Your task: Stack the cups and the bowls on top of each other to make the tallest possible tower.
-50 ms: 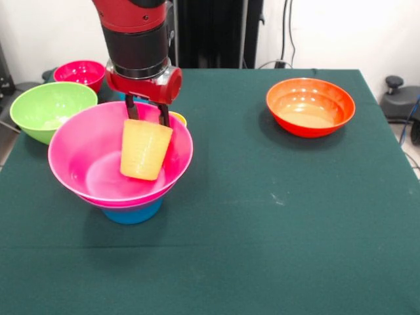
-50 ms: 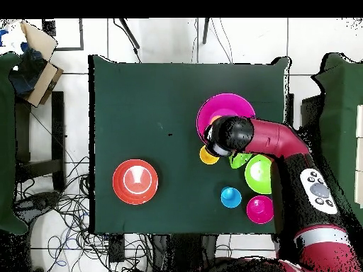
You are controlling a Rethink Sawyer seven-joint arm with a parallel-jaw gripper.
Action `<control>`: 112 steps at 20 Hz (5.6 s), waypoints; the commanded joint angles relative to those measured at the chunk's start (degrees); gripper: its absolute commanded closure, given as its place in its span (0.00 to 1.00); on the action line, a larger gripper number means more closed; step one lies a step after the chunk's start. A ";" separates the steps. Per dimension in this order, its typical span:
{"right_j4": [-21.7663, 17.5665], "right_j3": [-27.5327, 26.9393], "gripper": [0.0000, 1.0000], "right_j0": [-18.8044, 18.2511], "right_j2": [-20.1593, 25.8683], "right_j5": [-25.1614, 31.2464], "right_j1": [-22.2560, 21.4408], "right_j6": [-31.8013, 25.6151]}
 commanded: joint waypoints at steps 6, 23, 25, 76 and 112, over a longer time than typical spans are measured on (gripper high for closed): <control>-15.96 -4.67 0.00 4.65 -5.61 -20.02 2.40 2.14; -6.28 -2.89 0.00 0.52 0.14 -15.04 5.06 -3.99; -5.73 -2.65 0.00 -0.15 1.09 -14.50 5.37 -4.72; -4.51 -2.37 0.00 3.71 -2.05 -19.75 1.45 2.08; -6.90 -5.46 0.00 3.72 -4.85 -24.99 3.63 -2.66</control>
